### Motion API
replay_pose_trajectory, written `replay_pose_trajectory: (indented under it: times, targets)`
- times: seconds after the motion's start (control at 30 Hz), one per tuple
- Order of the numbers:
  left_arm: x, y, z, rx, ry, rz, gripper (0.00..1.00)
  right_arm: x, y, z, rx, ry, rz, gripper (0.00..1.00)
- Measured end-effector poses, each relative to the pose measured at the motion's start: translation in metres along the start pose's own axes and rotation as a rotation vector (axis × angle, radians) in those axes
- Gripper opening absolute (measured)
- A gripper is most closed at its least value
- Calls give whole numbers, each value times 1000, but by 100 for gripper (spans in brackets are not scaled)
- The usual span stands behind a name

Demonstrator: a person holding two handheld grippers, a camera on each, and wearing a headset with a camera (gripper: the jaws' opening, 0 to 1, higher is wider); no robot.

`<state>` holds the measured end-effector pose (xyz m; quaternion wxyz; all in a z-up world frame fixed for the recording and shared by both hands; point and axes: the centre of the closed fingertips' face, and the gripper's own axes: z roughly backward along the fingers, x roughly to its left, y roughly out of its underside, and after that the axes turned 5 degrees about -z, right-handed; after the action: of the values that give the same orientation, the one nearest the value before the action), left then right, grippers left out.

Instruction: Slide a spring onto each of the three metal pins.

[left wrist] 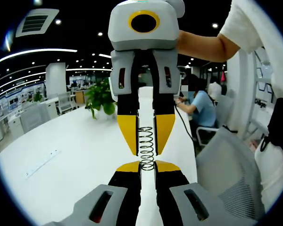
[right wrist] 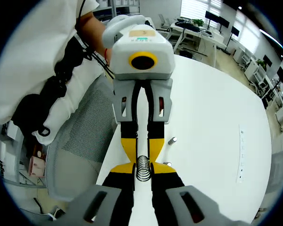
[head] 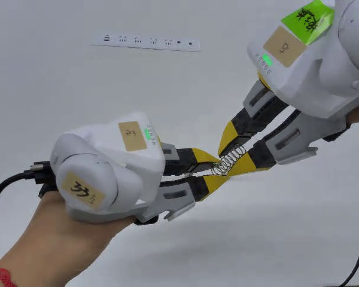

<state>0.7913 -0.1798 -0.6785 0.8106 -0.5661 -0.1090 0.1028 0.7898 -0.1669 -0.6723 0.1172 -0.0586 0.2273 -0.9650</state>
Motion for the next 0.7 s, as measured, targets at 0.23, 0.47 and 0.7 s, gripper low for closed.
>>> replay_pose_trajectory:
  times: [0.23,0.47,0.7]
  targets:
    - [-1,0,-1,-2,2,-2,10,0,1,0,1,0,-8,12]
    - [-3,0,-2,-5,6,4,11,1,4,0,7,-1,-21,12]
    - [-3,0,-1,-6,4,10,11,1,4,0,3,2,-29,12]
